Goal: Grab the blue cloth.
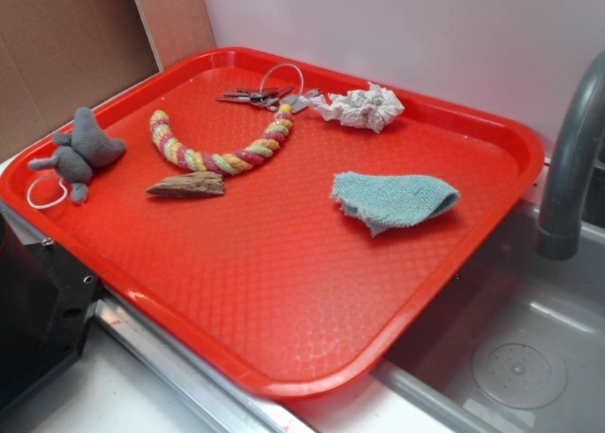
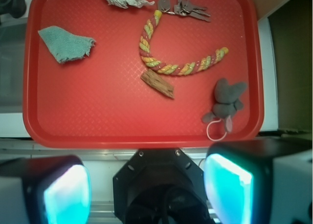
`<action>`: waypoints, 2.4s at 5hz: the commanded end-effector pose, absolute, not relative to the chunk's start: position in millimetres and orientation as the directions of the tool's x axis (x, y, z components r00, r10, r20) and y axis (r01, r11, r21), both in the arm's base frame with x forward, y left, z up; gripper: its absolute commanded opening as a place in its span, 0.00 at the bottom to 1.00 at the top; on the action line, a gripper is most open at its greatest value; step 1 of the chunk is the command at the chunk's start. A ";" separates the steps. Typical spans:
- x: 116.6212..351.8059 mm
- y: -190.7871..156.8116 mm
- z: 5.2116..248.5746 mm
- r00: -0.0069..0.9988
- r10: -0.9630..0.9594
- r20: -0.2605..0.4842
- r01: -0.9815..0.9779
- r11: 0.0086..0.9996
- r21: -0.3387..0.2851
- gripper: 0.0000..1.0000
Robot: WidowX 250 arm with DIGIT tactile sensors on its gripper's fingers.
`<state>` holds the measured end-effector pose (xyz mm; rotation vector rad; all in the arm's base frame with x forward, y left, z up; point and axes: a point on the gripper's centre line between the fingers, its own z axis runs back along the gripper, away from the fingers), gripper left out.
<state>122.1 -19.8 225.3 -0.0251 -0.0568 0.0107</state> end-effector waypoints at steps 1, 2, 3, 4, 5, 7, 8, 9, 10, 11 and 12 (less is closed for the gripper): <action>125.4 -19.3 228.7 0.995 0.030 0.090 -0.028 0.999 -0.028 1.00; 129.9 -20.2 224.8 0.995 0.034 0.095 -0.031 0.999 -0.026 1.00; 139.1 -22.2 218.1 0.994 0.021 0.109 -0.019 1.000 -0.022 1.00; 159.0 -23.5 204.2 0.992 -0.010 0.125 0.015 0.999 -0.039 1.00; 183.5 -32.5 187.4 0.989 -0.046 0.138 0.048 0.999 -0.008 1.00; 220.3 -81.3 147.0 0.882 -0.398 0.253 0.427 0.902 -0.066 1.00; 230.9 -101.0 127.9 0.816 -0.532 0.225 0.553 0.832 -0.039 1.00; 234.9 -122.3 106.4 0.793 -0.582 0.180 0.594 0.804 -0.017 1.00; 239.4 -136.3 86.4 0.811 -0.573 0.118 0.573 0.819 0.040 1.00; 248.5 -150.0 70.9 0.842 -0.535 0.075 0.532 0.845 0.054 1.00; 255.1 -156.0 61.6 0.861 -0.508 0.038 0.505 0.861 0.060 1.00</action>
